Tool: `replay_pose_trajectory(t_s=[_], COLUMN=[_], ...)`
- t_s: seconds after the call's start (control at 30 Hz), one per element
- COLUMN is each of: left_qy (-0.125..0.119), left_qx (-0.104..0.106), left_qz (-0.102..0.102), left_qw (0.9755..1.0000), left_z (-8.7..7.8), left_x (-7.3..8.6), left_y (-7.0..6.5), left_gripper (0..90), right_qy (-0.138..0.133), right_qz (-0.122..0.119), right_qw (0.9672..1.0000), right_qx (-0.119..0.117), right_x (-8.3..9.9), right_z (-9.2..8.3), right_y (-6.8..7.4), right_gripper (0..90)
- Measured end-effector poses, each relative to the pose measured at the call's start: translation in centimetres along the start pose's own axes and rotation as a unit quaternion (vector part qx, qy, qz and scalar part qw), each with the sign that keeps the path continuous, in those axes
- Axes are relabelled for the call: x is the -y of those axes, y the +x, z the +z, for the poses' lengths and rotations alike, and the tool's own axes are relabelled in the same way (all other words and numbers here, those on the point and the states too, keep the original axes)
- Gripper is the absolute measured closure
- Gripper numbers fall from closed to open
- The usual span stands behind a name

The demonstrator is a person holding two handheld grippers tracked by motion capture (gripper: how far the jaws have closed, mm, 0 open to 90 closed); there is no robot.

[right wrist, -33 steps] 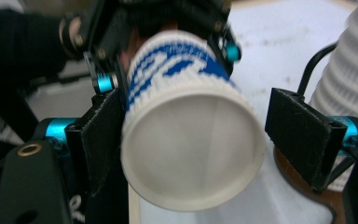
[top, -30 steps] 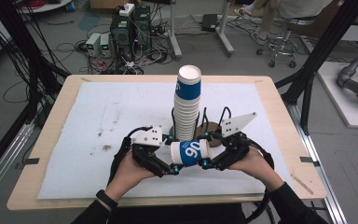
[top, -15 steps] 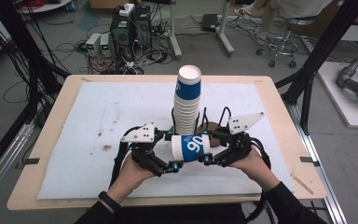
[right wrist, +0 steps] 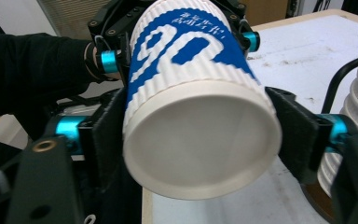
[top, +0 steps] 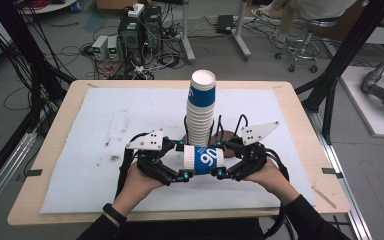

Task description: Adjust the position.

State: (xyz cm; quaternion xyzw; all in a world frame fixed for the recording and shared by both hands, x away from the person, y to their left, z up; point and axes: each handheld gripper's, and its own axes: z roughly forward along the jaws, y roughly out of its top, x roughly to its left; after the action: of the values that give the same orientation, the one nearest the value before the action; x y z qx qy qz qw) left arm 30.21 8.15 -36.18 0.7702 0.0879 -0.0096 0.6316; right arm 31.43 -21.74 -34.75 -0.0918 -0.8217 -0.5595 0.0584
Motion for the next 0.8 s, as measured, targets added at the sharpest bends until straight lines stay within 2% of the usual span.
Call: replay_pose_trajectory(t_s=[0.07, 0.13, 0.17, 0.2, 0.23, 0.27, 0.3, 0.4, 0.43, 0.47, 0.5, 0.53, 0.57, 0.6, 0.63, 0.67, 0.73, 0.8], left_qy=[0.017, 0.024, 0.034, 0.044, 0.06, 0.074, 0.088, 0.116, 0.121, 0.13, 0.13, 0.132, 0.132, 0.132, 0.132, 0.134, 0.135, 0.137], left_qx=[0.001, -0.001, -0.002, -0.003, -0.007, -0.01, -0.012, -0.018, -0.02, -0.024, -0.024, -0.024, -0.024, -0.024, -0.025, -0.025, -0.025, -0.024], left_qz=[0.005, 0.007, 0.009, 0.011, 0.018, 0.024, 0.03, 0.044, 0.046, 0.048, 0.048, 0.048, 0.048, 0.047, 0.047, 0.048, 0.05, 0.049], left_qw=[0.9998, 0.9997, 0.9994, 0.9989, 0.998, 0.9969, 0.9956, 0.9921, 0.9913, 0.99, 0.99, 0.9898, 0.9898, 0.9898, 0.9899, 0.9895, 0.9893, 0.9891], left_z=[0.0, 0.0, 0.0, 0.0, 0.1, 0.2, 0.2, 0.5, 0.6, 0.7, 0.7, 0.7, 0.7, 0.7, 0.7, 0.8, 0.8, 0.8], left_x=[-0.2, -0.3, -0.4, -0.5, -0.6, -0.7, -0.8, -1.1, -1.1, -1.1, -1.1, -1.1, -1.1, -1.1, -1.2, -1.2, -1.2, -1.2], left_y=[0.0, -0.1, -0.1, -0.1, -0.2, -0.2, -0.3, -0.5, -0.6, -0.6, -0.6, -0.6, -0.6, -0.7, -0.7, -0.7, -0.7, -0.8], left_gripper=[19.8, 19.8, 19.8, 20.0, 20.0, 20.1, 20.1, 20.3, 20.3, 20.3, 20.3, 20.3, 20.3, 20.4, 20.4, 20.4, 20.4, 20.4], right_qy=[0.009, 0.014, 0.018, 0.04, 0.04, 0.076, 0.076, 0.119, 0.119, 0.132, 0.132, 0.148, 0.148, 0.163, 0.163, 0.173, 0.174, 0.178], right_qz=[-0.001, -0.004, -0.007, -0.016, -0.016, -0.044, -0.044, -0.074, -0.074, -0.08, -0.08, -0.083, -0.083, -0.087, -0.087, -0.095, -0.099, -0.104], right_qw=[1.0, 0.9999, 0.9998, 0.999, 0.999, 0.9956, 0.9956, 0.989, 0.989, 0.9868, 0.9868, 0.9841, 0.9841, 0.9811, 0.9811, 0.9786, 0.9779, 0.9767], right_qx=[0.001, 0.004, 0.005, 0.011, 0.011, 0.032, 0.032, 0.049, 0.049, 0.048, 0.048, 0.052, 0.052, 0.057, 0.057, 0.06, 0.062, 0.059], right_x=[-0.1, -0.3, -0.4, -0.8, -0.8, -1.2, -1.2, -1.6, -1.6, -1.5, -1.5, -1.4, -1.4, -1.2, -1.2, -1.0, -1.0, -0.9], right_z=[-0.1, -0.3, -0.4, -0.7, -0.7, -0.7, -0.7, -0.2, -0.2, 0.2, 0.2, 0.7, 0.7, 1.1, 1.1, 1.6, 1.8, 2.0], right_y=[0.0, 0.0, 0.0, 0.3, 0.3, 0.6, 0.6, 1.3, 1.3, 1.4, 1.4, 1.5, 1.5, 1.5, 1.5, 1.6, 1.6, 1.6], right_gripper=[21.2, 21.2, 21.0, 20.6, 20.6, 20.4, 20.4, 20.5, 20.5, 20.4, 20.4, 20.5, 20.5, 20.5, 20.5, 20.8, 21.6, 28.3])
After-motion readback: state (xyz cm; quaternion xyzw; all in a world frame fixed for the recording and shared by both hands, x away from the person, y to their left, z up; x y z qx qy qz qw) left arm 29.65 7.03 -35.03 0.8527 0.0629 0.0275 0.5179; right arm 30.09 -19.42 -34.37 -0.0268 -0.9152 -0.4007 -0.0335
